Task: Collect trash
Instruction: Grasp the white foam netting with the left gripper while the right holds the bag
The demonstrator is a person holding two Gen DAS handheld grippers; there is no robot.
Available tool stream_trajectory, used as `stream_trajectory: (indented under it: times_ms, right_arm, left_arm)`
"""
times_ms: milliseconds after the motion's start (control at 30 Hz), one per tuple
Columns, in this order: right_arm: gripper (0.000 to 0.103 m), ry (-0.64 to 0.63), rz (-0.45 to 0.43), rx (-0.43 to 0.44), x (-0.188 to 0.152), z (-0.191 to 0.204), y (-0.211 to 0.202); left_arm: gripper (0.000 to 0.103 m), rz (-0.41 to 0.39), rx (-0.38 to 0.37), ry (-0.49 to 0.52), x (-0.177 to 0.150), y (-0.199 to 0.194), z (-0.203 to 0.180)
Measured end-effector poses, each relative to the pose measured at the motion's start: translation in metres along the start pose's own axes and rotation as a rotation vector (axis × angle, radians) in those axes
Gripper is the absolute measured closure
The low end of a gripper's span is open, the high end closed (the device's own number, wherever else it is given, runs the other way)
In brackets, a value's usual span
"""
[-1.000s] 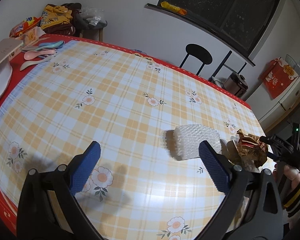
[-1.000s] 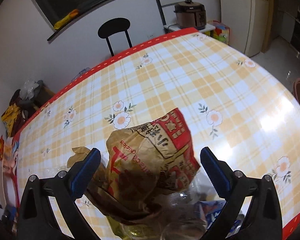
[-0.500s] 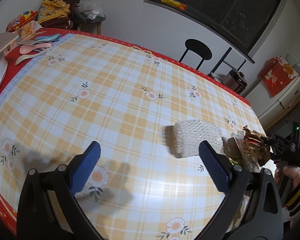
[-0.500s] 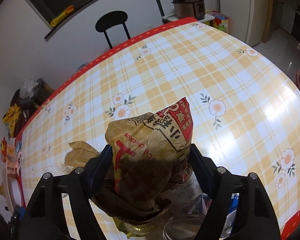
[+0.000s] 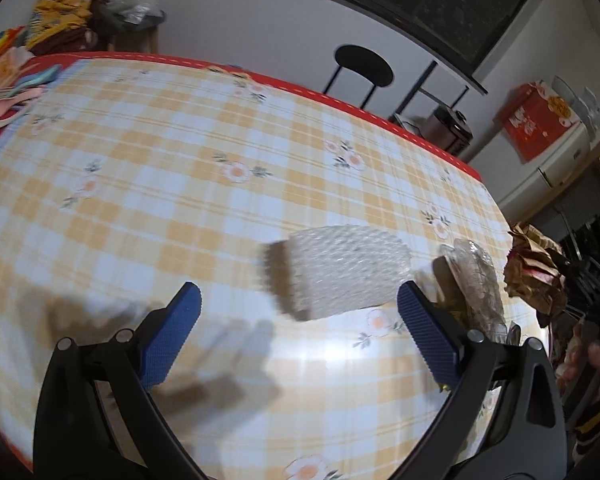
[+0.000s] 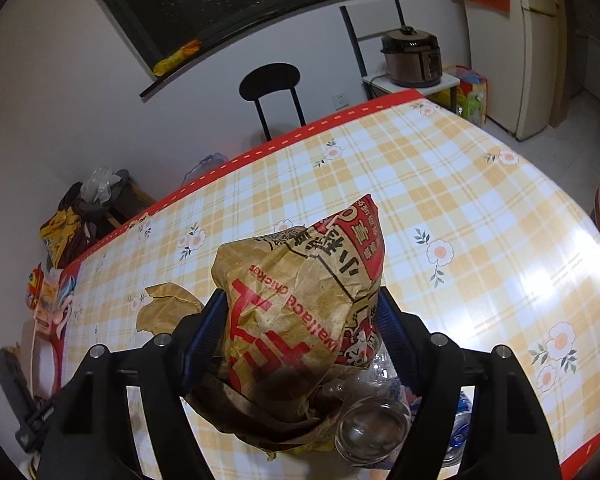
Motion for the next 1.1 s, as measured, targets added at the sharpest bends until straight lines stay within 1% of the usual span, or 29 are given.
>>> stream_trajectory:
  times_ms: [67, 133, 200, 267, 300, 333, 433, 600, 633, 667, 767, 800, 833, 933, 1100]
  right_arm:
    - [0.03, -0.007, -0.008, -0.002, -0.001, -0.002, -0.005]
    - [0.03, 0.01, -0.015, -0.003, -0.001, -0.008, -0.01]
    - [0.03, 0.029, -0.021, -0.007, -0.001, -0.016, -0.015]
    - [0.03, 0.04, -0.025, -0.012, -0.003, -0.022, -0.02]
    - [0.03, 0.045, -0.029, -0.014, -0.003, -0.026, -0.023]
    - [0.03, 0.051, -0.033, -0.017, -0.004, -0.029, -0.026]
    - [0.03, 0.066, -0.042, -0.024, -0.006, -0.038, -0.033]
    - [0.03, 0.093, -0.05, -0.034, -0.008, -0.05, -0.041]
    - [0.03, 0.097, -0.051, -0.034, -0.008, -0.05, -0.041]
    - [0.03, 0.099, -0.051, -0.032, -0.009, -0.051, -0.042]
    - [0.03, 0.101, -0.053, -0.023, -0.009, -0.05, -0.045]
    - [0.03, 0.1, -0.055, -0.018, -0.009, -0.049, -0.046]
    - [0.03, 0.097, -0.059, -0.009, -0.008, -0.047, -0.047]
    - [0.03, 0.081, -0.07, 0.006, -0.008, -0.041, -0.05]
    - [0.03, 0.077, -0.074, 0.039, -0.008, -0.036, -0.051]
  left_arm:
    - [0.006, 0.011, -0.025, 0.03, 0.004, 0.015, -0.011]
    - [0.006, 0.043, -0.042, 0.055, 0.008, 0.034, -0.02]
    - [0.007, 0.081, -0.032, 0.05, 0.009, 0.053, -0.021]
    - [0.008, 0.101, -0.041, 0.008, 0.009, 0.068, -0.017]
    - [0.013, 0.104, -0.05, -0.02, 0.01, 0.073, -0.013]
    - [0.02, 0.116, -0.056, -0.061, 0.009, 0.079, -0.008]
    - [0.03, 0.134, -0.08, -0.155, 0.006, 0.087, 0.003]
    - [0.031, 0.15, -0.109, -0.185, 0.003, 0.094, 0.004]
    - [0.036, 0.144, -0.113, -0.191, 0.003, 0.094, 0.004]
    - [0.037, 0.148, -0.123, -0.201, 0.002, 0.095, 0.005]
    - [0.061, 0.133, -0.13, -0.215, 0.001, 0.088, 0.007]
    - [0.072, 0.123, -0.141, -0.218, 0.0, 0.082, 0.008]
    - [0.074, 0.116, -0.153, -0.222, 0.0, 0.076, 0.009]
    - [0.078, 0.074, -0.161, -0.214, -0.004, 0.054, 0.011]
    - [0.079, 0.004, -0.143, -0.184, -0.008, 0.014, 0.012]
Point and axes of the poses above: each gripper's, at about its wrist camera, not at the fingertips, and y roughly the way its jaws point, z to its left, x to its top, the point moved 1 cm from there along y, roughly the way its jaws point, and after that the axes turned 2 degrees about -z, right-handed, at the moved point
